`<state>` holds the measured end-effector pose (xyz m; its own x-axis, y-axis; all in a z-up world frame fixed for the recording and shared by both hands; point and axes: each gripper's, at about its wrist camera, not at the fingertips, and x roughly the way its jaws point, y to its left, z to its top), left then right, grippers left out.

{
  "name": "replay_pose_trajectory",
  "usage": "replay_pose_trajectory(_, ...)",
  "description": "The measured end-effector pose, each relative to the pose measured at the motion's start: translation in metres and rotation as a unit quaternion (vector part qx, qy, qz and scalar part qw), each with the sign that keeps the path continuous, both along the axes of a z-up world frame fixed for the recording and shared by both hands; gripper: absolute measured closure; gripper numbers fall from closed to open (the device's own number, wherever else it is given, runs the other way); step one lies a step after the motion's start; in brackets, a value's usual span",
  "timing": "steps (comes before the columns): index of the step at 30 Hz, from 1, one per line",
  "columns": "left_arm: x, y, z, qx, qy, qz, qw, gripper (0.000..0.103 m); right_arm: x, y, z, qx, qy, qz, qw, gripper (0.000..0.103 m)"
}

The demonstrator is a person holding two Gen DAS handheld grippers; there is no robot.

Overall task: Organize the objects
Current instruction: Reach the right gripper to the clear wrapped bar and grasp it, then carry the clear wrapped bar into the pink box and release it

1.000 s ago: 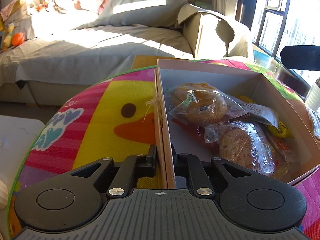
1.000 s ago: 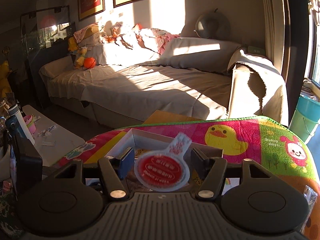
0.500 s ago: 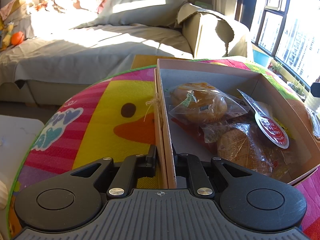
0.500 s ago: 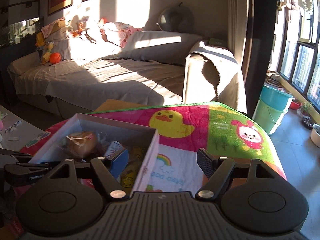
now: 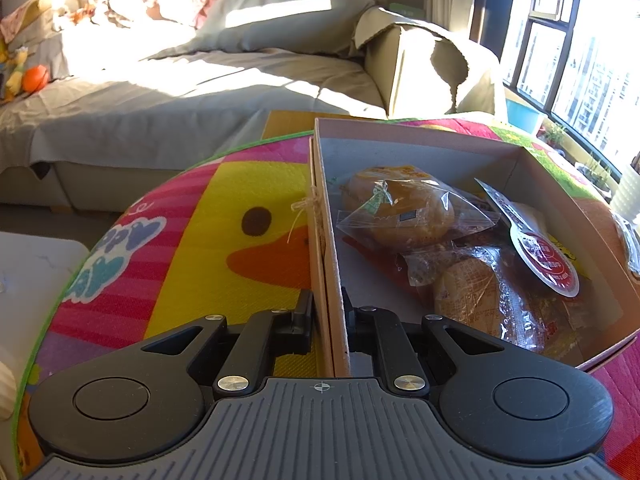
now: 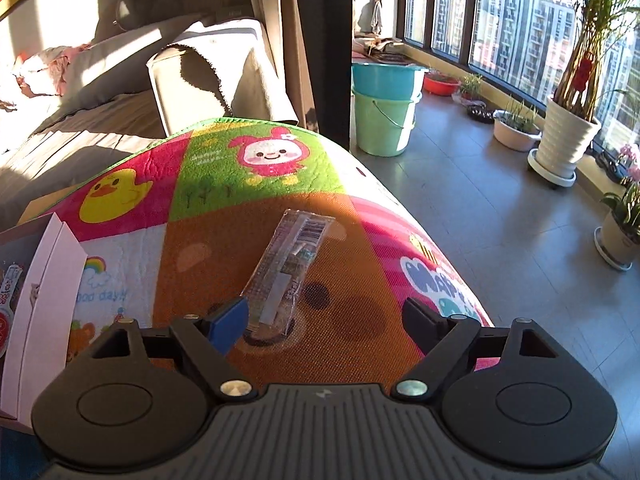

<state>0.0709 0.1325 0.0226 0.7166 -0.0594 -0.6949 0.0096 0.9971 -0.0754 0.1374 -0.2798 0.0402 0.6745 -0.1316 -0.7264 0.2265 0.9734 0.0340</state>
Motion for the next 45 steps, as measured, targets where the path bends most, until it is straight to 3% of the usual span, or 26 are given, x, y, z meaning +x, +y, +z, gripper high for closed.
replay_pose_trajectory(5,0.0,-0.001,0.0,0.002,0.0,0.0,1.0,0.09,0.011,0.01,-0.012,0.02,0.012,0.009,1.0,0.018)
replay_pose_trajectory(13,0.0,-0.001,0.0,0.002,0.0,0.0,1.0,0.09,0.043,0.027,-0.022,-0.006,0.008,0.024,1.0,0.02)
replay_pose_trajectory(19,0.0,-0.001,0.0,0.002,0.0,0.0,1.0,0.09,0.058,0.035,-0.029,-0.017,0.012,0.031,0.999,0.041)
replay_pose_trajectory(21,0.0,-0.001,0.0,0.002,0.0,0.0,1.0,0.09,0.06,0.039,-0.029,-0.021,0.011,0.04,0.999,0.059)
replay_pose_trajectory(22,0.0,-0.001,0.0,0.002,0.0,0.0,1.0,0.09,0.06,0.04,-0.029,-0.024,0.014,0.044,0.999,0.063)
replay_pose_trajectory(28,-0.002,-0.002,0.001,0.001,-0.001,-0.001,1.0,0.09,0.045,0.043,-0.024,-0.023,0.017,0.067,0.997,0.067)
replay_pose_trajectory(36,-0.002,-0.002,0.001,0.001,-0.001,-0.001,1.0,0.09,0.0,0.054,0.012,-0.002,0.0,0.105,0.994,0.067)
replay_pose_trajectory(45,-0.002,-0.003,0.002,-0.001,-0.001,0.0,1.0,0.09,-0.037,0.088,0.095,0.019,-0.1,0.166,0.981,0.067)
